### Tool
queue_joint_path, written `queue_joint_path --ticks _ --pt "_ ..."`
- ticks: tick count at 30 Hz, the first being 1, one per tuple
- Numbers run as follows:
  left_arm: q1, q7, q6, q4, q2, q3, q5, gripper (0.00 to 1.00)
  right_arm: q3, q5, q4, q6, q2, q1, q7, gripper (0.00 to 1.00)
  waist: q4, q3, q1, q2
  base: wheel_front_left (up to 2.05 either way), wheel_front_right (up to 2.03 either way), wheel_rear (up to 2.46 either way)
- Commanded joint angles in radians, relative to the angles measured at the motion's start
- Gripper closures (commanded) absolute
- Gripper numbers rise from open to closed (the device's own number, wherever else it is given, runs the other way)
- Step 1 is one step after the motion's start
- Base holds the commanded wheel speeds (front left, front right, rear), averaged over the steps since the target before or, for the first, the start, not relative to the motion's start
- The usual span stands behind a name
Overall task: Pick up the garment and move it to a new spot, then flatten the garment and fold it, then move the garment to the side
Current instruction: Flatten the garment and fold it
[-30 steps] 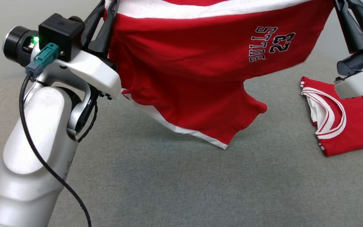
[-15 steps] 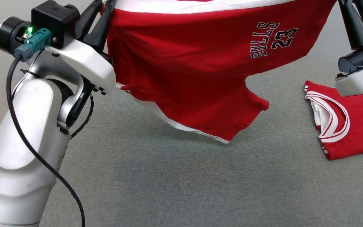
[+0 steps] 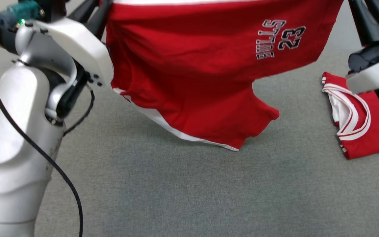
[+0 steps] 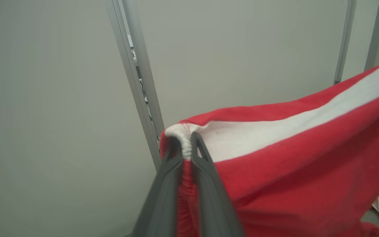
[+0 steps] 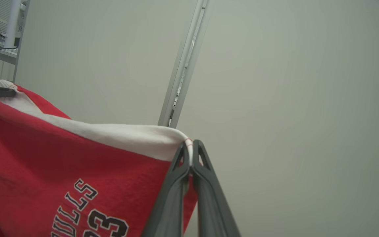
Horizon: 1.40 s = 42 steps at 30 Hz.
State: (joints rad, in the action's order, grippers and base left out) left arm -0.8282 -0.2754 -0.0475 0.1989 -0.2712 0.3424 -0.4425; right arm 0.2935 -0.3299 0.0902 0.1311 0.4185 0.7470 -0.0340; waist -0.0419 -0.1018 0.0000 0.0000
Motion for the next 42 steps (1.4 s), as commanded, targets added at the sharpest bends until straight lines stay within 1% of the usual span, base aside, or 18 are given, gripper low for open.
queue_joint_path --ticks 1,4,7,9,11,13,14,17,18,20,21,23,24,26,28,31,35,42 --pt "-0.045 -0.028 -0.006 0.012 -0.004 -0.009 -0.019 1.00 0.006 -0.016 0.013 -0.001 0.011 0.042 0.005 1.00 -0.007 -0.045 0.0000 0.0000 0.00 0.00 0.00" --pt "-0.119 -0.084 -0.008 0.037 0.001 -0.021 -0.042 1.00 0.039 -0.037 0.042 -0.001 0.020 0.118 0.013 1.00 -0.016 -0.108 0.0000 0.0000 0.00 0.00 0.00" --pt "-0.224 -0.122 -0.004 0.071 0.004 -0.022 -0.037 1.00 0.077 -0.063 0.085 -0.001 0.035 0.230 0.017 1.00 -0.025 -0.191 0.0000 0.0000 0.00 0.00 0.00" --pt "-0.308 -0.133 -0.001 0.108 0.009 -0.014 -0.016 1.00 0.111 -0.071 0.128 -0.001 0.045 0.323 0.014 1.00 -0.032 -0.251 0.0000 0.0000 0.00 0.00 0.00" --pt "-0.389 -0.114 0.008 0.154 0.020 -0.011 0.006 1.00 0.147 -0.068 0.186 -0.001 0.042 0.420 -0.010 1.00 -0.044 -0.299 0.0000 0.0000 0.00 0.00 0.00" --pt "-0.476 -0.066 0.024 0.200 0.043 -0.014 0.026 1.00 0.170 -0.066 0.253 -0.001 0.027 0.521 -0.044 1.00 -0.053 -0.341 0.0000 0.0000 0.00 0.00 0.00" --pt "-0.567 0.019 0.049 0.248 0.070 -0.025 0.053 1.00 0.167 -0.047 0.326 -0.001 0.010 0.627 -0.096 1.00 -0.059 -0.384 0.0000 0.0000 0.00 0.00 0.00" --pt "-0.669 0.183 0.079 0.326 0.111 -0.035 0.087 1.00 0.130 0.008 0.435 0.000 -0.034 0.752 -0.187 1.00 -0.062 -0.434 0.0000 0.0000 0.00 0.00 0.00" --pt "-0.698 0.237 0.086 0.353 0.125 -0.039 0.094 1.00 0.114 0.027 0.464 0.000 -0.053 0.785 -0.206 1.00 -0.061 -0.448 0.0000 0.0000 0.00 0.00 0.00" --pt "-0.737 0.332 0.082 0.408 0.148 -0.042 0.096 1.00 0.079 0.074 0.505 0.000 -0.081 0.826 -0.226 1.00 -0.059 -0.469 0.0000 0.0000 0.00 0.00 0.00" --pt "-0.750 0.370 0.076 0.437 0.155 -0.038 0.098 1.00 0.059 0.090 0.518 0.000 -0.096 0.835 -0.230 1.00 -0.057 -0.479 0.0000 0.0000 0.00 0.00 0.00" --pt "-0.767 0.439 0.068 0.489 0.170 -0.036 0.093 1.00 0.028 0.126 0.497 0.000 -0.125 0.828 -0.233 1.00 -0.053 -0.500 0.0000 0.0000 0.00 0.00 0.00" --pt "-0.767 0.439 0.068 0.489 0.170 -0.036 0.093 1.00 0.028 0.126 0.497 0.000 -0.125 0.828 -0.233 1.00 -0.053 -0.500 0.0000 0.0000 0.00 0.00 0.00" --pt "-0.759 0.476 0.056 0.546 0.181 -0.040 0.076 1.00 0.021 0.143 0.491 0.000 -0.149 0.776 -0.231 1.00 -0.050 -0.520 0.0000 0.0000 0.00 0.00 0.00" --pt "-0.737 0.498 0.047 0.598 0.190 -0.038 0.063 1.00 0.033 0.155 0.495 0.000 -0.158 0.733 -0.231 1.00 -0.045 -0.535 0.0000 0.0000 0.00 0.00 0.00" --pt "-0.710 0.521 0.039 0.656 0.199 -0.039 0.050 1.00 0.046 0.138 0.508 -0.001 -0.168 0.676 -0.232 1.00 -0.038 -0.562 0.0000 0.0000 0.00 0.00 0.00" --pt "-0.658 0.536 0.012 0.716 0.206 -0.025 0.042 1.00 0.082 0.116 0.527 0.000 -0.169 0.594 -0.232 1.00 -0.028 -0.584 0.0000 0.0000 0.00 0.00 0.00" --pt "-0.568 0.540 -0.016 0.766 0.209 -0.021 0.048 1.00 0.115 0.068 0.517 0.000 -0.145 0.463 -0.232 1.00 -0.009 -0.562 0.0000 0.0000 0.00 0.00 0.00"
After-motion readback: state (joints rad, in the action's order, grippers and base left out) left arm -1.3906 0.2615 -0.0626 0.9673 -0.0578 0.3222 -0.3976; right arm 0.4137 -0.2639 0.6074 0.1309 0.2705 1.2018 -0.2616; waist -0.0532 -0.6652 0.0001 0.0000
